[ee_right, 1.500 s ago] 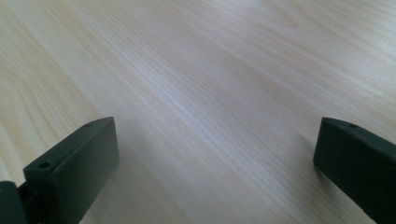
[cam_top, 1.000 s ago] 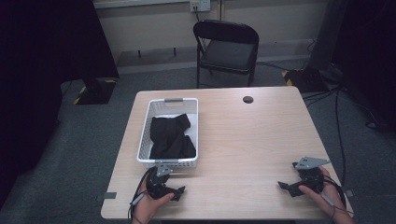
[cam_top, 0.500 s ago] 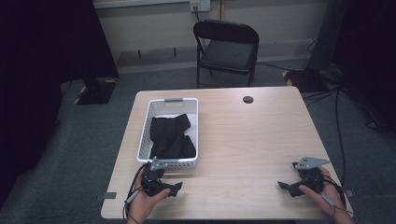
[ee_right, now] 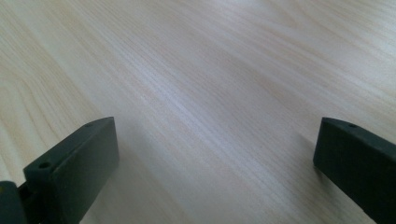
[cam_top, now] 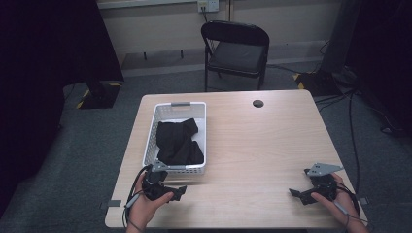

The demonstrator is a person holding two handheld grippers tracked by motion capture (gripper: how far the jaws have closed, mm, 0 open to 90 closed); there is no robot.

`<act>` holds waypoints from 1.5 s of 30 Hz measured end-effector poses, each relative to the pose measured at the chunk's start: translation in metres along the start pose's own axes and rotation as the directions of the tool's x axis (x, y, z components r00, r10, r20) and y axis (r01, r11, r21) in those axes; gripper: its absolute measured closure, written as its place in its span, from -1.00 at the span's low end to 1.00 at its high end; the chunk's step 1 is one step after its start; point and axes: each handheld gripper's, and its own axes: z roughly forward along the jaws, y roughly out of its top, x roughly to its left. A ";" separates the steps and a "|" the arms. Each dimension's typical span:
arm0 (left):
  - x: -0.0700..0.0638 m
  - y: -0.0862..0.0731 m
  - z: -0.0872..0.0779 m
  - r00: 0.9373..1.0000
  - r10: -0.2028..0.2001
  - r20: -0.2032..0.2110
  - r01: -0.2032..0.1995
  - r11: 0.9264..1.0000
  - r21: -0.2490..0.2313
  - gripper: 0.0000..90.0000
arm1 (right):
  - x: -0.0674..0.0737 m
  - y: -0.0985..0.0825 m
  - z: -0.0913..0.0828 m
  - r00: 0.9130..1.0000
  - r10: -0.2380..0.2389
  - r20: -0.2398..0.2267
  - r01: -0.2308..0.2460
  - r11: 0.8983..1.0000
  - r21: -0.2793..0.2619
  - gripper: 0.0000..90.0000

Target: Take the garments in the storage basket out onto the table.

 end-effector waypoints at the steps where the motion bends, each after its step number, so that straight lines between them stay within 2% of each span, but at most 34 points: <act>1: 0.000 0.000 -0.001 1.000 -0.001 0.001 0.001 1.000 -0.001 -0.91 | 0.000 0.000 0.000 1.000 0.000 0.000 0.000 1.000 0.000 -1.00; 8: 0.001 0.006 -0.006 1.000 -0.007 0.008 0.007 1.000 0.005 -0.91 | 0.000 0.000 0.000 1.000 0.000 0.000 0.000 1.000 0.000 -1.00; 12: 0.002 0.014 -0.013 1.000 -0.004 -0.007 0.004 1.000 -0.013 -0.91 | 0.000 0.000 0.000 1.000 0.000 0.000 0.000 1.000 0.000 -1.00; 17: 0.002 0.023 -0.020 1.000 0.008 -0.005 -0.008 1.000 -0.009 -0.91 | 0.000 0.000 0.000 1.000 0.000 0.001 0.000 1.000 0.000 -1.00; 20: 0.003 0.027 -0.024 1.000 0.014 -0.020 -0.014 1.000 -0.005 -0.91 | 0.000 0.000 0.000 1.000 0.000 0.001 0.000 1.000 0.000 -1.00; 23: 0.005 0.031 -0.028 1.000 0.008 -0.019 -0.008 1.000 -0.015 -0.91 | 0.000 0.000 0.000 1.000 0.000 0.001 0.000 1.000 0.000 -1.00; 30: 0.010 0.040 -0.026 0.999 0.007 -0.043 -0.008 1.000 -0.019 -0.91 | 0.000 0.000 0.000 1.000 0.000 0.000 0.000 1.000 0.000 -1.00; 36: 0.016 0.049 -0.024 0.999 -0.018 -0.029 0.017 0.999 -0.042 -0.91 | 0.000 0.000 0.000 1.000 0.000 0.001 0.000 1.000 0.001 -1.00; 45: 0.020 0.063 -0.018 0.999 -0.029 -0.043 0.026 0.997 -0.073 -0.91 | 0.000 0.000 0.000 1.000 0.000 0.000 0.000 1.000 0.001 -1.00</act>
